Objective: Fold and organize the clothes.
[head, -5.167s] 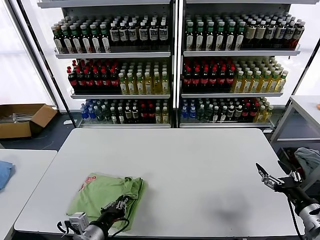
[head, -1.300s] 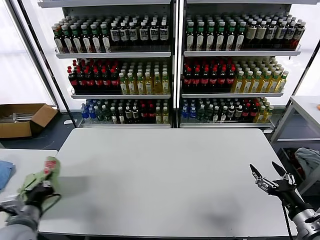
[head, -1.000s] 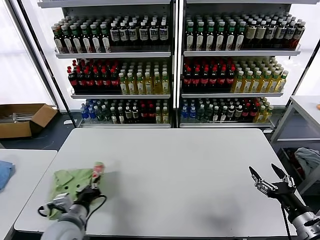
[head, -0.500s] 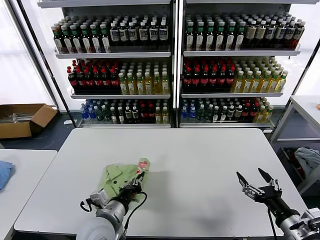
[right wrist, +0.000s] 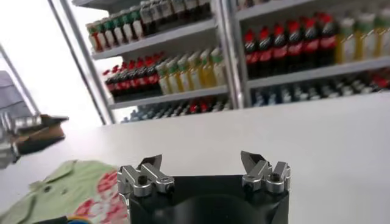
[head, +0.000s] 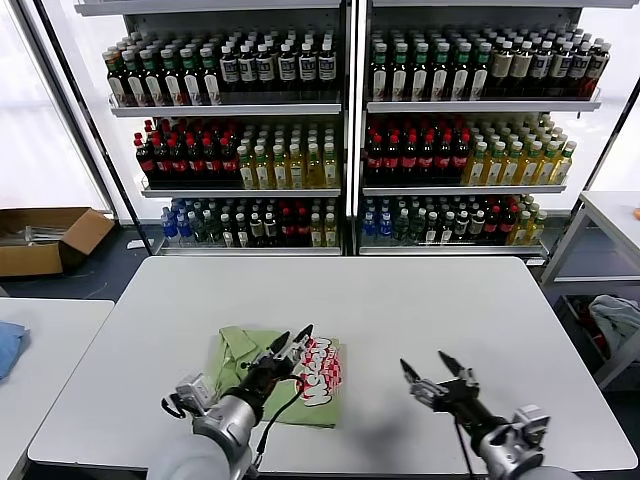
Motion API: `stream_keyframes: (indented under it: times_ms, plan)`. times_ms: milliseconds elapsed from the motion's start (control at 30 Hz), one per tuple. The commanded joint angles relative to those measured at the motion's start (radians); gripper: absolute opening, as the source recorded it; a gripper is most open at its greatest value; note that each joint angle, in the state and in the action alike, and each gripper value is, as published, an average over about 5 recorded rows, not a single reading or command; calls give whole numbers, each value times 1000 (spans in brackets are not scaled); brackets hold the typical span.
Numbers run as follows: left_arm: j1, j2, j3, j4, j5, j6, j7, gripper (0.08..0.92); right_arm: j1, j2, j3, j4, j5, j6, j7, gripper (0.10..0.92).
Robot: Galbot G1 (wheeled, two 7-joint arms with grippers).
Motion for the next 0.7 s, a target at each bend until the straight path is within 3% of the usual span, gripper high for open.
stream_keyframes:
  times_ms: [33,200,367,700]
  plan:
    - [120,87,-267,-134,-77,-10,34,639,203,99,-444,-170,-50,-60,109,823]
    - [161,59,-262,-146,-26,-11,34,778,259,127,-506,-253,-55,-77,151,823]
    - [168,35,-259,-150,-9,-10,32,821,291,122,-503,-293,-57,-88,189,815]
    - [165,21,-263,-148,-9,-6,23,823,289,114,-471,-263,-58,-88,194,550]
